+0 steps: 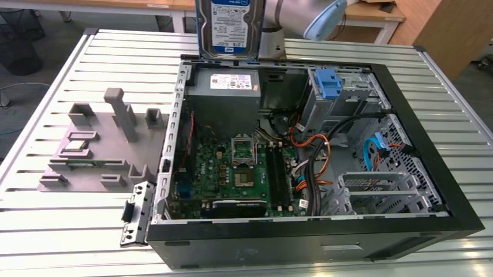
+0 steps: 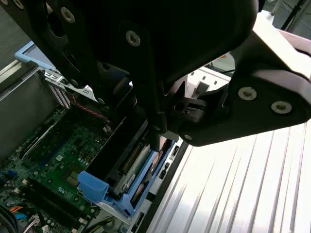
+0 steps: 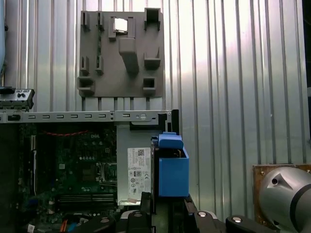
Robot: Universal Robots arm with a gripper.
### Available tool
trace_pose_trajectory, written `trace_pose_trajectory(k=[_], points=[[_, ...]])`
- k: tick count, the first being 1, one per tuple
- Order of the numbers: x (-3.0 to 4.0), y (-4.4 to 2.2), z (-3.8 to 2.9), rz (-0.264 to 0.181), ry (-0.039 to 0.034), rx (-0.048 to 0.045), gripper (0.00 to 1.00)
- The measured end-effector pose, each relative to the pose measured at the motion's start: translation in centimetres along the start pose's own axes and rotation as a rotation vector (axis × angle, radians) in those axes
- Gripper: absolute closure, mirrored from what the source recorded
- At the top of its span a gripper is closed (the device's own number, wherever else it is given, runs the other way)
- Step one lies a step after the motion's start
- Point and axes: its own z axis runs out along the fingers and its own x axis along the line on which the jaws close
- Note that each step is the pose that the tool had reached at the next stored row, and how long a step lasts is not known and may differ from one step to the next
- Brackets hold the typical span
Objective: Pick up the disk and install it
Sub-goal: 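Pick up the disk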
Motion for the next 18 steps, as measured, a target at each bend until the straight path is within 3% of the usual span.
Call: trace_pose_trajectory(k=[5, 14, 18], points=[[0.44, -0.12, 0.01, 0.000, -0.0002, 0.0000, 0.65], [0.53, -0.14, 0.00, 0.000, -0.0001, 0.0000, 0.65], [1.02, -0.16, -0.01, 0.000, -0.0001, 0.0000, 0.65]])
